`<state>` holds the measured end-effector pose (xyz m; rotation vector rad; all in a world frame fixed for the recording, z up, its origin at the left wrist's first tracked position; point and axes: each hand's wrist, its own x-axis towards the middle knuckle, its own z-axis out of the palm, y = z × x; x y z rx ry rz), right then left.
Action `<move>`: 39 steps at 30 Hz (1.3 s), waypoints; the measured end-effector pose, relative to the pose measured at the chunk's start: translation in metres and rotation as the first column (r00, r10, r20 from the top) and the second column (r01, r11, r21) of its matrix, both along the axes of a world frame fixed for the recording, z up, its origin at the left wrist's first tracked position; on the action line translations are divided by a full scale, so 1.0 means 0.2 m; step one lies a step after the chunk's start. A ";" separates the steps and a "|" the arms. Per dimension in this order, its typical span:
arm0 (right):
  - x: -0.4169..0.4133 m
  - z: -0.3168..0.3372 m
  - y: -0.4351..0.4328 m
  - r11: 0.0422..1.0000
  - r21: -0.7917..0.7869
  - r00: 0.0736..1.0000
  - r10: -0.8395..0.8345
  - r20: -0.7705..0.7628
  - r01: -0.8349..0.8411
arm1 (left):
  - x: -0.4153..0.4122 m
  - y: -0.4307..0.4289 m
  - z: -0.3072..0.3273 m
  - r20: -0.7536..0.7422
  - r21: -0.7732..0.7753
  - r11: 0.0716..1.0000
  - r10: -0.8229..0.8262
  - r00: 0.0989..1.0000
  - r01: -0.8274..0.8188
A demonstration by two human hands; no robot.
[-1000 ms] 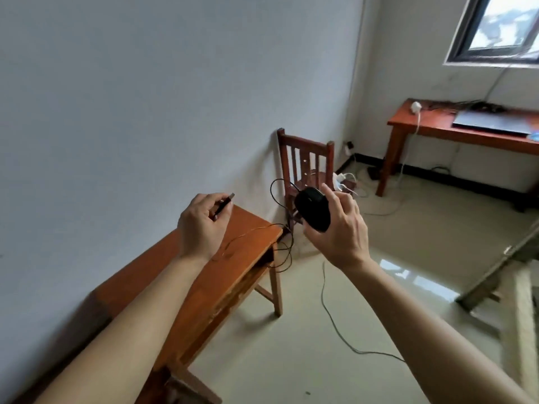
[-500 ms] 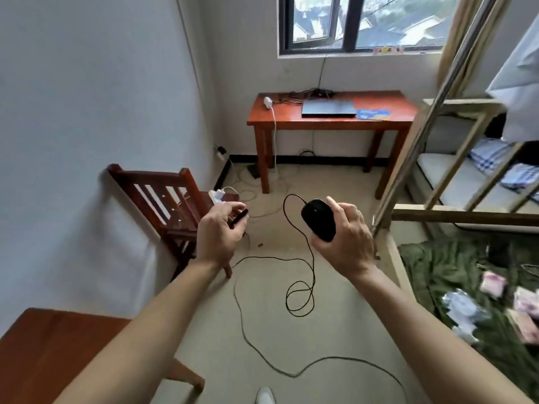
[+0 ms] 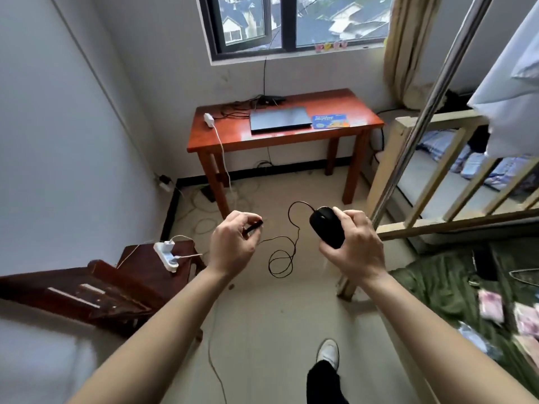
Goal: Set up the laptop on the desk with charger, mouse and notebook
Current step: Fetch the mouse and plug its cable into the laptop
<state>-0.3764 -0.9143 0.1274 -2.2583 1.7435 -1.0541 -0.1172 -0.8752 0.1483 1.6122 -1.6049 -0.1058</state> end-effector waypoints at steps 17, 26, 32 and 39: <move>0.11 0.19 -2.16 0.998 -0.053 0.998 0.017 0.055 -0.014 | 0.09 -2.05 0.23 -0.057 -0.069 0.996 0.054 0.997 -0.058; 0.27 0.42 -3.25 0.980 -0.175 0.993 -0.078 0.085 0.092 | 0.29 -3.25 0.33 -0.137 -0.252 0.968 -0.047 0.989 0.011; 0.30 0.70 -3.91 0.929 -0.290 0.971 -0.197 0.135 0.228 | 0.32 -4.05 0.59 -0.205 -0.356 0.933 -0.144 0.968 0.063; 0.20 0.69 -4.53 0.914 -0.244 0.941 -0.286 0.180 0.324 | 0.28 -4.74 0.54 -0.270 -0.354 0.927 -0.232 0.934 0.128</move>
